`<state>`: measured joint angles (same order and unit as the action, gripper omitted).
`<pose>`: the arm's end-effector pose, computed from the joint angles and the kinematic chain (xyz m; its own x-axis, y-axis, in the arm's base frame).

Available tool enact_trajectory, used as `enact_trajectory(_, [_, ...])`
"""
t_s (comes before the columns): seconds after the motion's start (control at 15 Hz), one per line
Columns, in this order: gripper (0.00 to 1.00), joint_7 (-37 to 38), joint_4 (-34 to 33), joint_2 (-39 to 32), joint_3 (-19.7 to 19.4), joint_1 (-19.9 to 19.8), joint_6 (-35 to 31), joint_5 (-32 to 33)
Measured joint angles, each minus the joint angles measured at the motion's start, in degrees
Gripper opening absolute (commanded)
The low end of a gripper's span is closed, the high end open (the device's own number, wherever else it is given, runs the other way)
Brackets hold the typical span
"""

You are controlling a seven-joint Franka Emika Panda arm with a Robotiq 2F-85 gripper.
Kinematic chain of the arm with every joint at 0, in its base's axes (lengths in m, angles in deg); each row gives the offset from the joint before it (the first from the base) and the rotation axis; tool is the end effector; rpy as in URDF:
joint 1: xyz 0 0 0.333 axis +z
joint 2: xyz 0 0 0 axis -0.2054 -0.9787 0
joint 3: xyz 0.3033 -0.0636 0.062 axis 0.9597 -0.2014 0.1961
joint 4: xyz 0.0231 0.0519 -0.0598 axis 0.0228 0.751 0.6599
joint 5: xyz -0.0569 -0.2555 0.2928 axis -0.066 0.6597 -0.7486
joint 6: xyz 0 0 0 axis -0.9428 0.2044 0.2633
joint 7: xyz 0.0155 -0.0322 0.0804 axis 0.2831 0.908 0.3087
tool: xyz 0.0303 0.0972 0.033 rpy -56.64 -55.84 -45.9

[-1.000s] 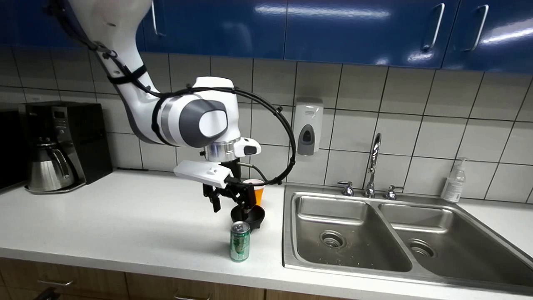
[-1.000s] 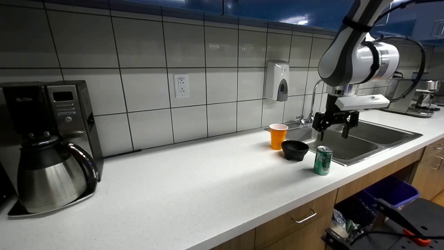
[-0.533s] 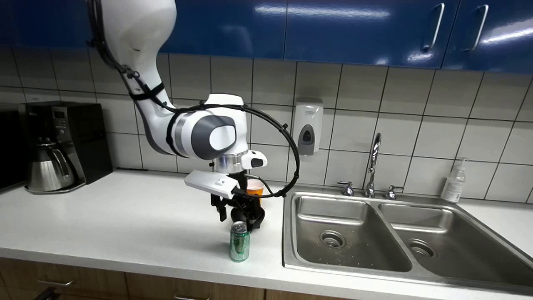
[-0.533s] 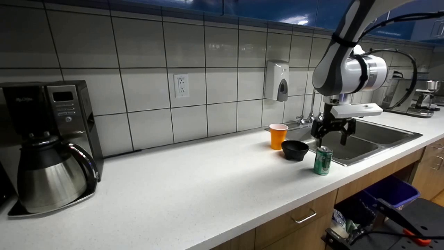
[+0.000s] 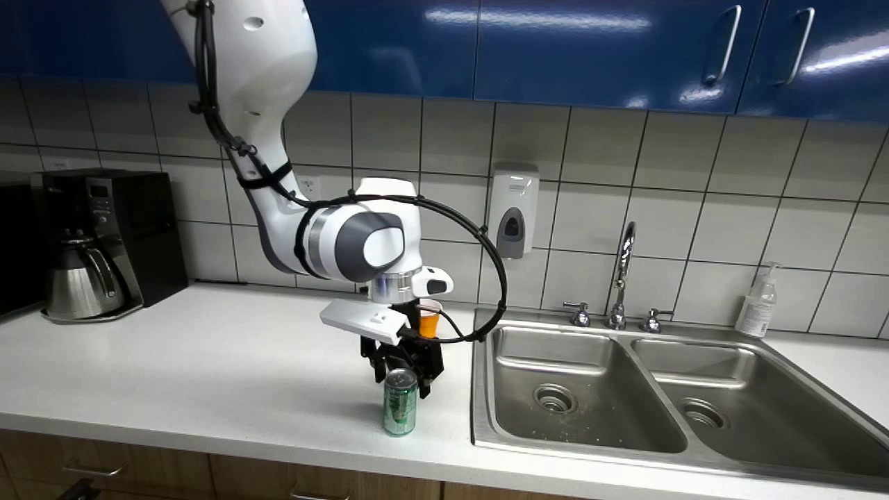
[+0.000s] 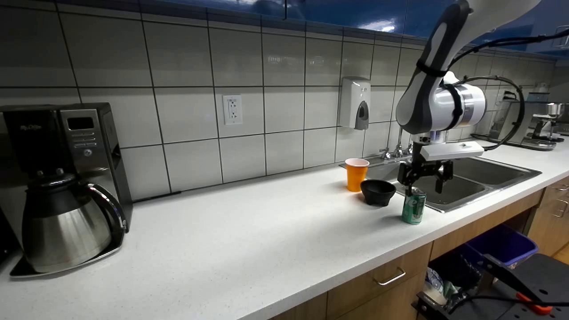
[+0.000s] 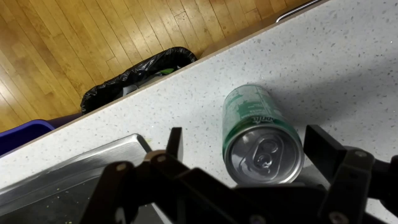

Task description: Pick up the green can and put it in the black bowl

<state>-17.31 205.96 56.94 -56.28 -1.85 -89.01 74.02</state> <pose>0.4464 -0.2394 0.1716 0.9329 -0.3598 0.0144 -0.3593 -0.9275 0.1030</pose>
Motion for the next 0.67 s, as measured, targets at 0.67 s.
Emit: enact_trajectory(0.67, [1.00,0.00,-3.39,-4.73,1.62,-0.54,0.03,-0.48])
